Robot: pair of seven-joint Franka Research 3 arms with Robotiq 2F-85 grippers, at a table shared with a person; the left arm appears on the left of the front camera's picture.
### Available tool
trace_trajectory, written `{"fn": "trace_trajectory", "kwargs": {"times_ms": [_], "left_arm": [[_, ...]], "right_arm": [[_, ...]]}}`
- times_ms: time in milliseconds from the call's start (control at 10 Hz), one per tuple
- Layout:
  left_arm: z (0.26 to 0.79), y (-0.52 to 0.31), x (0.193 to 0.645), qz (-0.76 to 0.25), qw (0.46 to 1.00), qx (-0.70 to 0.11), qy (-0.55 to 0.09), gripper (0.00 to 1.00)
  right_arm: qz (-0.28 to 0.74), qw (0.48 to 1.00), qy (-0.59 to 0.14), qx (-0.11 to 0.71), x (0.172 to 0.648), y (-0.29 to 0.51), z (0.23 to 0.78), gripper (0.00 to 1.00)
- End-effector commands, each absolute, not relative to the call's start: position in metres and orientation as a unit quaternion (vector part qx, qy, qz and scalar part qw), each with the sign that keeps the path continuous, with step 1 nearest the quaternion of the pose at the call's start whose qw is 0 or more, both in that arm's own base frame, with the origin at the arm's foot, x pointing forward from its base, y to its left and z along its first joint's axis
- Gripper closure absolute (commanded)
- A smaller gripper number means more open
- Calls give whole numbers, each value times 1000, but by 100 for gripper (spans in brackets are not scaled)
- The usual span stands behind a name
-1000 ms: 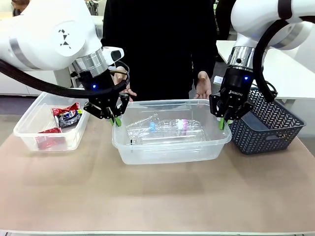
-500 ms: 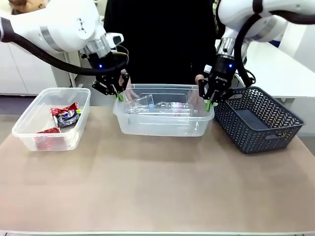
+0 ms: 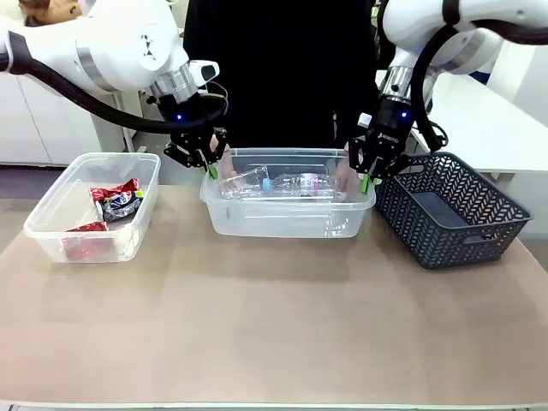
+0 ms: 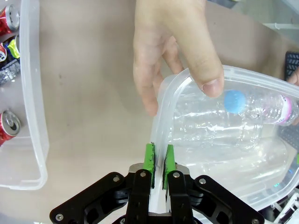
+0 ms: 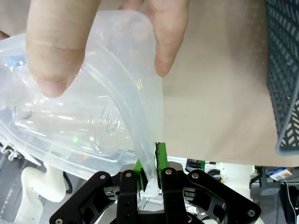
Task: Sort the waste into each basket.
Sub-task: Release the Organizing box you were holding.
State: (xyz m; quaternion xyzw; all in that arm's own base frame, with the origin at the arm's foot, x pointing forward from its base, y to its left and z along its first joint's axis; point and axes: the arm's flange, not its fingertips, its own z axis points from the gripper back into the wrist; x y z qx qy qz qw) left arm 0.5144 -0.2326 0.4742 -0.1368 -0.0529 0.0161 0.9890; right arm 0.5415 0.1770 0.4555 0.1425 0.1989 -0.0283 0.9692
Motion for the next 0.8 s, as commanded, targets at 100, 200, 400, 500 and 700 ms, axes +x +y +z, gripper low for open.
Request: {"fn": "trace_trajectory", "kwargs": {"times_ms": [100, 200, 400, 500, 700], "left_arm": [[478, -232, 509, 16, 989, -137, -57, 89], [478, -232, 509, 16, 989, -137, -57, 89], [475, -232, 514, 16, 989, -137, -54, 89], [478, -233, 514, 10, 988, -148, -51, 31], [487, -230, 510, 11, 986, -154, -66, 0]], "right_arm": [[-25, 969, 201, 142, 533, 180, 457, 91], [-25, 969, 201, 142, 533, 180, 457, 91], [-28, 969, 199, 142, 541, 177, 455, 91], [-17, 970, 177, 163, 537, 175, 464, 31], [-20, 975, 129, 180, 533, 172, 473, 32]]}}
